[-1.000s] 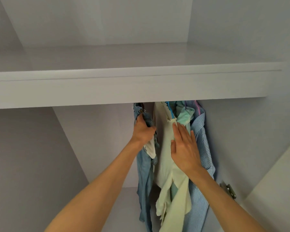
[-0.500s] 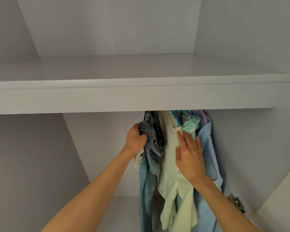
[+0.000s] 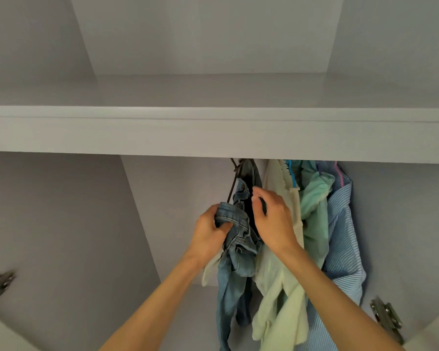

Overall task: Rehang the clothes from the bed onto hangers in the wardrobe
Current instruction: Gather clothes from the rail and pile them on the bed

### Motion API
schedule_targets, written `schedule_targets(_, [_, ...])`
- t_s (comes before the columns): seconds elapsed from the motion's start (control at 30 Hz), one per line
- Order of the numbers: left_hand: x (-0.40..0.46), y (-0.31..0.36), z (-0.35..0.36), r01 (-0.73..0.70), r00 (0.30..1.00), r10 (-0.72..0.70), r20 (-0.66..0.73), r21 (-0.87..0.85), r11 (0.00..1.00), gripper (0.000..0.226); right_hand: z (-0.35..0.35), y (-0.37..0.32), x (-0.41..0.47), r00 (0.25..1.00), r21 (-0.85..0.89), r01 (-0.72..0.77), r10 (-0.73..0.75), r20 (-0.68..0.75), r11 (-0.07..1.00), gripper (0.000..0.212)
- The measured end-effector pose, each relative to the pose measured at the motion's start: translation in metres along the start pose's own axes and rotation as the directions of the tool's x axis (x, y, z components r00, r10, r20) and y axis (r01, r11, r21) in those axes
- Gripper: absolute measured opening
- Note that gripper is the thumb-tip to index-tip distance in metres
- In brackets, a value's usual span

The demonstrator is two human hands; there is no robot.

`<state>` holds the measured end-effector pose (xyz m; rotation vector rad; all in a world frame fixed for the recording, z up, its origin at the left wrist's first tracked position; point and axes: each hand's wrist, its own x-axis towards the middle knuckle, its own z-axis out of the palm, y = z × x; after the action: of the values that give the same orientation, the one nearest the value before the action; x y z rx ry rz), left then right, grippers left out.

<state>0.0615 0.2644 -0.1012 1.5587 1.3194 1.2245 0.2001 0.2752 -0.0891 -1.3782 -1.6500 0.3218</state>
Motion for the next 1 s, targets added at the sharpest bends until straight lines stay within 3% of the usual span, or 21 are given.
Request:
schedule_targets(0.1, [-0.023,-0.007,-0.010,0.016,0.999,-0.015,0.034,-0.032,0.999,0.028,0.014,-0.019,0.008,0.939,0.201,-0.299,0.251,0.234,0.933,0.029])
schedule_targets(0.2, [-0.047,-0.020,-0.023,0.054,0.998,-0.054,0.023,-0.014,0.998,0.029,0.035,-0.030,0.007,0.850,0.364,-0.502,0.371,0.373,0.784,0.025])
schedule_targets(0.33, [-0.077,-0.035,-0.045,0.095,0.995,-0.093,-0.026,0.052,0.994,0.030,0.064,-0.047,-0.012,0.760,0.410,-0.634,0.431,0.486,0.656,0.024])
schedule_targets(0.5, [-0.118,-0.045,-0.080,0.102,0.992,-0.088,-0.090,0.173,0.980,0.034,0.091,-0.080,-0.031,0.657,0.420,-0.734,0.399,0.640,0.534,0.008])
schedule_targets(0.6, [-0.147,-0.049,-0.102,-0.001,1.000,-0.001,0.010,0.255,0.967,0.039,0.102,-0.103,-0.044,0.627,0.390,-0.731,0.324,0.709,0.560,0.012])
schedule_targets(0.67, [-0.166,-0.050,-0.119,-0.033,0.998,0.020,0.052,0.271,0.962,0.047,0.106,-0.117,-0.054,0.634,0.356,-0.686,0.282,0.720,0.635,0.015])
schedule_targets(0.87, [-0.195,-0.056,-0.186,0.075,0.955,0.003,-0.297,0.251,0.965,0.043,0.104,-0.147,-0.079,0.687,0.177,-0.386,0.154,0.710,0.905,0.019])
schedule_targets(1.0, [-0.196,-0.063,-0.216,0.066,0.931,0.079,-0.357,0.376,0.924,0.038,0.099,-0.157,-0.098,0.708,0.055,-0.147,0.066,0.704,0.988,0.025])
